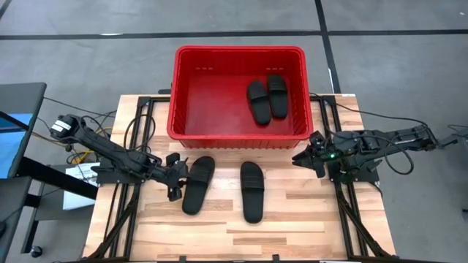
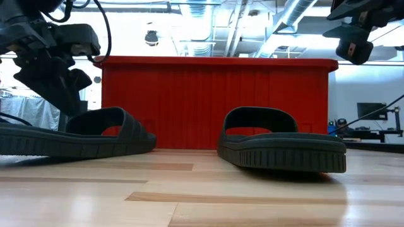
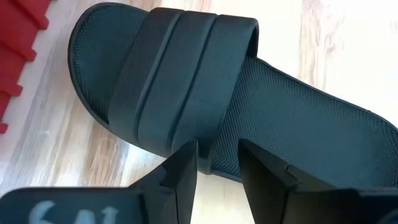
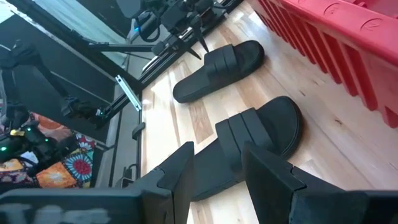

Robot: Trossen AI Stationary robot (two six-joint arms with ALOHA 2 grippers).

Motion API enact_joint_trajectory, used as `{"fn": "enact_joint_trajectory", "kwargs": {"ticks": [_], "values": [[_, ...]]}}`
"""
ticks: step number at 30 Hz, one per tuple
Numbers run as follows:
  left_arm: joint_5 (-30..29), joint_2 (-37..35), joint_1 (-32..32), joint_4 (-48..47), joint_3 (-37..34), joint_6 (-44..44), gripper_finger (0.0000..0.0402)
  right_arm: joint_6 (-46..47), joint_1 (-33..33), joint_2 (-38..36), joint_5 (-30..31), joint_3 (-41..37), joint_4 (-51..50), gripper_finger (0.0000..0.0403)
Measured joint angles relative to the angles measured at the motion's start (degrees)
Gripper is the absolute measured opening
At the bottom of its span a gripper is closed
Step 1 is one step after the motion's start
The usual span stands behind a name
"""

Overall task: Pick and place slides into bin
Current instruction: Put the black slide into the red container

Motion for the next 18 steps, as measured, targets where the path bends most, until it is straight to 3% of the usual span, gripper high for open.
{"fn": "enact_joint_trajectory", "kwargs": {"ticks": [7,18], "values": [[1.42,-0.04,-0.32,-0.24,0.0,-4.64,0.0112,0.41,-0.02,-0.01,0.0,0.0,0.0,0.0127],[-6.14,-0.48,-5.07,-10.97,5.18,-10.95,0.0112,0.23,-0.04,-0.02,-0.01,0.0,-0.02,0.0127]]}}
